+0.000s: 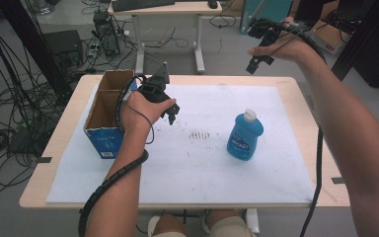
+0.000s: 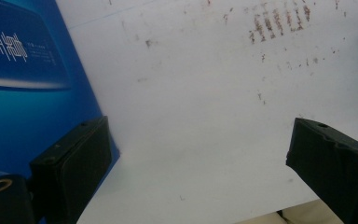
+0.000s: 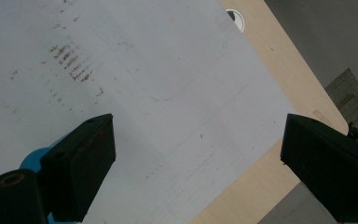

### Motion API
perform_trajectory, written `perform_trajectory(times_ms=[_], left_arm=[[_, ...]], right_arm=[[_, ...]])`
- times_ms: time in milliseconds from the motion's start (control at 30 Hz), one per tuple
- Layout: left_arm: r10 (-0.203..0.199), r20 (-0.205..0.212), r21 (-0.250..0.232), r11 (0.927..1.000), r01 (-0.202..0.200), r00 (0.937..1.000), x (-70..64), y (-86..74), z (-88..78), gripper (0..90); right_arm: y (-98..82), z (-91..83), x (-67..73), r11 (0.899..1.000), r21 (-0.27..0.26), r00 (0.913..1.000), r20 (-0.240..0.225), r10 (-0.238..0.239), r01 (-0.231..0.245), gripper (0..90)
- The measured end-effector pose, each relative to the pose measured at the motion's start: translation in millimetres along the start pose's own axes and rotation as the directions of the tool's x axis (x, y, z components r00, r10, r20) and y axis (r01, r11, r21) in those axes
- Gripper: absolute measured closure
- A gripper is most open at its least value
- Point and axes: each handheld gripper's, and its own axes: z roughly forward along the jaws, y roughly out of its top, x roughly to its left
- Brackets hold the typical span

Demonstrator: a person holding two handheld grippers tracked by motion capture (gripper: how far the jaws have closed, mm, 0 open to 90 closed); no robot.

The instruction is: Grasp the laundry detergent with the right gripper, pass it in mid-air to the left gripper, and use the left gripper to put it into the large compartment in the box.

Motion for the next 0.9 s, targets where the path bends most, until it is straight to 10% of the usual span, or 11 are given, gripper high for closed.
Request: perform_trajectory(times_ms=[900], left_arm=[[0.012, -0.012, -0.006, 0.9999, -0.012, 0.9999, -5.7, -7.7, -2.5, 6.5]], right_arm=[[-54.8, -14.3, -17.9, 0.997, -0.032, 0.9971, 0.004, 0.077, -0.076, 9.9]])
